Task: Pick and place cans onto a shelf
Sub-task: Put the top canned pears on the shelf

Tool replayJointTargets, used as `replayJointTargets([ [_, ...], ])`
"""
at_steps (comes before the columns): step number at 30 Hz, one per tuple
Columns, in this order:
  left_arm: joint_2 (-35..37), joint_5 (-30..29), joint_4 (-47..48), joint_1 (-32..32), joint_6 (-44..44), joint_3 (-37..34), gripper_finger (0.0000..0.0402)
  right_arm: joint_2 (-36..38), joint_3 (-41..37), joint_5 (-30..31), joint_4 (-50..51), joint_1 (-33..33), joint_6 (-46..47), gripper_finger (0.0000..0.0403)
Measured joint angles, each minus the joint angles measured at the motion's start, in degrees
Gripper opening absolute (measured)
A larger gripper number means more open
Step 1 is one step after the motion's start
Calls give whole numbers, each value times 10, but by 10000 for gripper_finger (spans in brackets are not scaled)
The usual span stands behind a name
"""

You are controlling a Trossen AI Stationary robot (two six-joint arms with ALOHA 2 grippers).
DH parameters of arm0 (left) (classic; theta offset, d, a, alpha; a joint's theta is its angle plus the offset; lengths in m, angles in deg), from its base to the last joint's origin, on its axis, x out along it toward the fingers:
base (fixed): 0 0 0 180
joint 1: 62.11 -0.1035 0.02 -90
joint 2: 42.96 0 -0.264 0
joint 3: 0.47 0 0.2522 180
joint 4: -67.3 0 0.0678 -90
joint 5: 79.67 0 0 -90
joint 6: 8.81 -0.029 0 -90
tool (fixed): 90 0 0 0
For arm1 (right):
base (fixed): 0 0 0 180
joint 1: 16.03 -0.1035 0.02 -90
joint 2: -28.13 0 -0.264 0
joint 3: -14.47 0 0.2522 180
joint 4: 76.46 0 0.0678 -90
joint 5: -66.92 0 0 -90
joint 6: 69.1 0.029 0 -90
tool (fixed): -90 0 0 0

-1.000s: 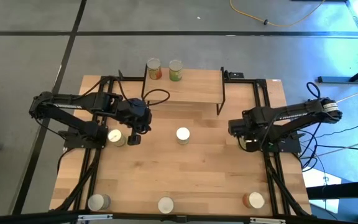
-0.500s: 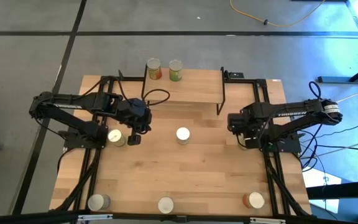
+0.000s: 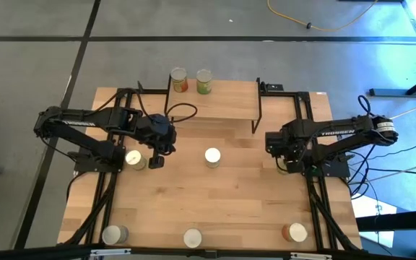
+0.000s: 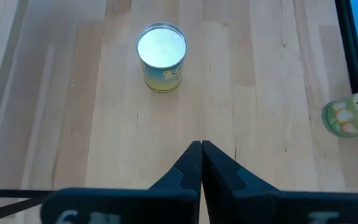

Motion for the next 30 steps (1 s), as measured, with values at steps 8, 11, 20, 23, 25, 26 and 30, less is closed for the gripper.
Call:
replayJointTargets([
  [8, 0, -5, 0, 0, 0, 0, 0, 0, 1, 17, 0, 0, 1, 24],
  [11, 0, -6, 0, 0, 0, 0, 0, 0, 1, 17, 0, 0, 2, 7],
  [20, 0, -6, 0, 0, 6, 0, 0, -1, 15, 11, -2, 0, 6, 2],
  [23, 0, -6, 0, 0, 13, 0, 0, -1, 41, 10, -1, 0, 21, 2],
  [25, 0, -6, 0, 0, 13, 0, 0, -1, 61, 11, 4, 0, 31, 2],
  [26, 0, -6, 0, 0, 13, 0, 0, -1, 72, 11, 9, 0, 34, 2],
  [30, 0, -6, 1, 0, 12, 0, 0, -1, 115, 4, 35, 0, 50, 1],
])
